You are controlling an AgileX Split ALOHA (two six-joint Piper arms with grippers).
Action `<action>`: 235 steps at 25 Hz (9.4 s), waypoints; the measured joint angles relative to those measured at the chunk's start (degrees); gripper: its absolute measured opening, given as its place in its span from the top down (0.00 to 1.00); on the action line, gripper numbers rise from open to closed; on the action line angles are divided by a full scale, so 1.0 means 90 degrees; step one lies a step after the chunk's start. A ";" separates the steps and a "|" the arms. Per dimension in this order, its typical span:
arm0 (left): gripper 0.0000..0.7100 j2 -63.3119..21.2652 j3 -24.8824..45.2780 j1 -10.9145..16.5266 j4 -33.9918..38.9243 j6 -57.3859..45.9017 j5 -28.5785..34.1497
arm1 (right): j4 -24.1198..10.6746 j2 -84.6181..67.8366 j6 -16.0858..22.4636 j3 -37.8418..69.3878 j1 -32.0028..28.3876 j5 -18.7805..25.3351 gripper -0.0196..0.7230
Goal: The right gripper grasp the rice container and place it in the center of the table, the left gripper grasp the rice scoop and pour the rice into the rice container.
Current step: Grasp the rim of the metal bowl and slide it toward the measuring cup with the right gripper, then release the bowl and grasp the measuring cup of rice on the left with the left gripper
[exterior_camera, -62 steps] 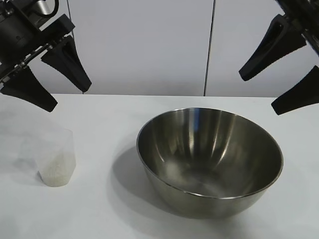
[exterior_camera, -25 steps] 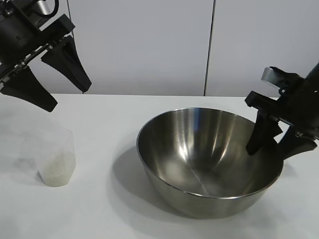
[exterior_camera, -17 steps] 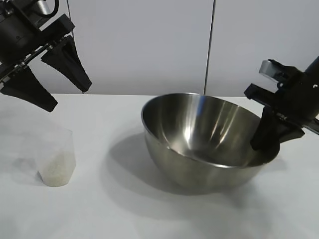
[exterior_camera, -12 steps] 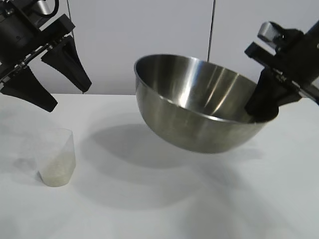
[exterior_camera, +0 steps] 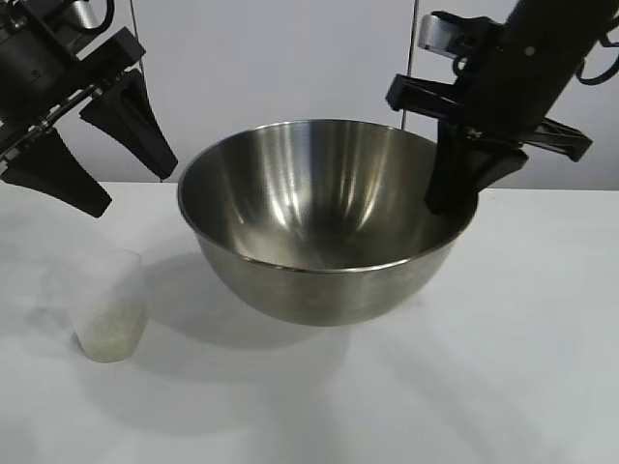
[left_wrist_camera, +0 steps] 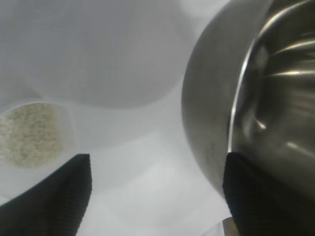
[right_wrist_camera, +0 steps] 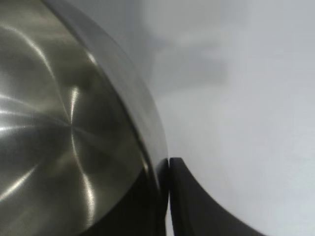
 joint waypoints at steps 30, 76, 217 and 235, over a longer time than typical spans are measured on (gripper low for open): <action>0.24 0.0000 0.0000 0.0000 0.0000 0.0000 -0.0002 | 0.0390 0.1185 0.0561 -0.0071 0.0610 -0.1136 0.45; 0.24 0.0000 0.0000 0.0000 -0.0008 0.0000 -0.0002 | -0.1477 -1.0410 -0.0559 0.3018 -0.1726 0.1523 0.41; 0.33 0.1654 0.6472 0.1249 0.6835 -0.2067 -1.3657 | -0.1741 -1.1390 -0.0102 0.5560 -0.1726 0.0923 0.41; 0.33 0.1743 0.5698 0.1249 0.6835 -0.2319 -1.3691 | -0.1741 -1.1390 -0.0102 0.5560 -0.1726 0.0923 0.41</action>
